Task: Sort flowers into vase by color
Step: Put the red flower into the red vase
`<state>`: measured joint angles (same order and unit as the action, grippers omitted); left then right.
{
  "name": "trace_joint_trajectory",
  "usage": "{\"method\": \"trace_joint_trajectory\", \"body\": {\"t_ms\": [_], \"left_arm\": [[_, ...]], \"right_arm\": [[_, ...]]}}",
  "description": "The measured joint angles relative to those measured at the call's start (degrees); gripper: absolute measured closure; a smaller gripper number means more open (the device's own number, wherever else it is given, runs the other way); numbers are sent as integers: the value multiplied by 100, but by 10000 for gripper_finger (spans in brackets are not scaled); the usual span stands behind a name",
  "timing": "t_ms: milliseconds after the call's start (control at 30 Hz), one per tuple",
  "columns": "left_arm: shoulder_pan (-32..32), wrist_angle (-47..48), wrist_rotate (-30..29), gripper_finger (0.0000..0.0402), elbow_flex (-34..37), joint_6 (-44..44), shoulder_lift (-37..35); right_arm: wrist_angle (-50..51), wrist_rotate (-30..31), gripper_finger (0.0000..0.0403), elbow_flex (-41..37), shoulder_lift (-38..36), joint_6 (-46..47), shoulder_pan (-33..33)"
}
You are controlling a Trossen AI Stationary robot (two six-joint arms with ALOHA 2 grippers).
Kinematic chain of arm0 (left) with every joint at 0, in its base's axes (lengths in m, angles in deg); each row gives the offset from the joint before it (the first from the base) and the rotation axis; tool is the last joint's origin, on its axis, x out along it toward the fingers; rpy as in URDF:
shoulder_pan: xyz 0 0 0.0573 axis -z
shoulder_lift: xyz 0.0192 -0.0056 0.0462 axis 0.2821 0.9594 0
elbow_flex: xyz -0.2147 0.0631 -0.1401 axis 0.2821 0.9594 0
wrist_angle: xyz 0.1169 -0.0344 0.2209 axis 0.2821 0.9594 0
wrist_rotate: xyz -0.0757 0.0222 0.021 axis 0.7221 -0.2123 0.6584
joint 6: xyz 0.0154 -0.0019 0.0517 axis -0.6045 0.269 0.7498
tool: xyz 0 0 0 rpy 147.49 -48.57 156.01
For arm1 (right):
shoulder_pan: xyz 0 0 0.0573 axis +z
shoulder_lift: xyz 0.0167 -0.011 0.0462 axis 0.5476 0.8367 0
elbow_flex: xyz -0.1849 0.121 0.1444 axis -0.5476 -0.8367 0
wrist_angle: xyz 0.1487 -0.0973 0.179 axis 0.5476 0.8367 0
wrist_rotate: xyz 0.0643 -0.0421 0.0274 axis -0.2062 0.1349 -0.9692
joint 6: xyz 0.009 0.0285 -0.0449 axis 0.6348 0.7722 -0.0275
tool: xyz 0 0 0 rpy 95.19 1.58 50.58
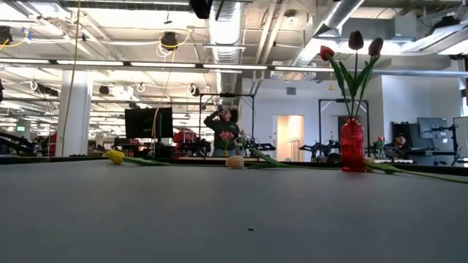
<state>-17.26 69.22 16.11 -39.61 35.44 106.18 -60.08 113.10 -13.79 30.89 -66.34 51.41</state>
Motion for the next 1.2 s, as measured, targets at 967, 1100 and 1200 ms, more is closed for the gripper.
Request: {"method": "trace_joint_trajectory", "body": {"t_ms": [967,1100,1200], "left_arm": [[96,-12,-863,401,0,-4,0],[96,1,-878,401,0,-3,0],[96,12,-878,401,0,-3,0]], "right_arm": [[-2810,-1298,177,0,1602,-1218,-790],[-2790,-1300,195,0,1602,-1236,-786],[-2794,-1300,223,0,1600,-1234,-827]]}}
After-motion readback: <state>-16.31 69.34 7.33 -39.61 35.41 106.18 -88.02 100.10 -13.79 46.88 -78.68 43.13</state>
